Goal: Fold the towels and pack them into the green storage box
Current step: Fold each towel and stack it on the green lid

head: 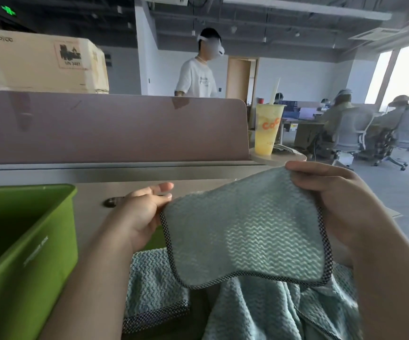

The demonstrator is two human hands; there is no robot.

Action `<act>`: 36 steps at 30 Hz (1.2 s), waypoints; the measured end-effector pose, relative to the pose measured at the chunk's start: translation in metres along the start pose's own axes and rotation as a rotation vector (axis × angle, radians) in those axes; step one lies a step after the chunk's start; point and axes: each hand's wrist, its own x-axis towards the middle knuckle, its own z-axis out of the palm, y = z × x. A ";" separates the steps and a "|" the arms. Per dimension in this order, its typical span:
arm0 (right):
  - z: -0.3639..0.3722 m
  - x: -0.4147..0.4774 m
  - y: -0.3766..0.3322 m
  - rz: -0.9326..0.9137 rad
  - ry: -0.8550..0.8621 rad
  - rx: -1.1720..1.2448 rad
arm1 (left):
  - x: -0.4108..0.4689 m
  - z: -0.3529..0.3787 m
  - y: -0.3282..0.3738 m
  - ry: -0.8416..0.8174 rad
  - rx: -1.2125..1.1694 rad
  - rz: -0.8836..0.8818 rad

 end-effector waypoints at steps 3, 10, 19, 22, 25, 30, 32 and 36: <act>0.002 -0.001 0.000 0.005 0.017 -0.003 | 0.001 -0.002 -0.003 -0.012 0.061 -0.026; 0.004 -0.001 -0.001 0.033 0.053 0.008 | -0.011 -0.010 -0.001 -0.442 0.277 -0.143; -0.007 0.001 -0.001 -0.007 0.049 -0.059 | -0.006 -0.010 -0.004 -0.172 0.363 -0.043; -0.013 0.004 0.001 -0.035 0.054 -0.079 | -0.004 -0.012 -0.005 -0.038 0.394 0.015; -0.016 0.008 0.004 -0.051 0.058 -0.110 | -0.003 -0.015 -0.002 0.063 0.453 0.079; -0.021 0.011 0.007 -0.078 0.063 -0.141 | -0.007 -0.009 0.007 0.048 0.429 0.255; -0.022 0.009 0.006 -0.083 0.019 -0.124 | -0.009 -0.005 0.010 0.042 0.363 0.309; -0.027 0.005 0.003 -0.100 -0.092 -0.275 | -0.008 -0.006 0.013 0.059 0.309 0.433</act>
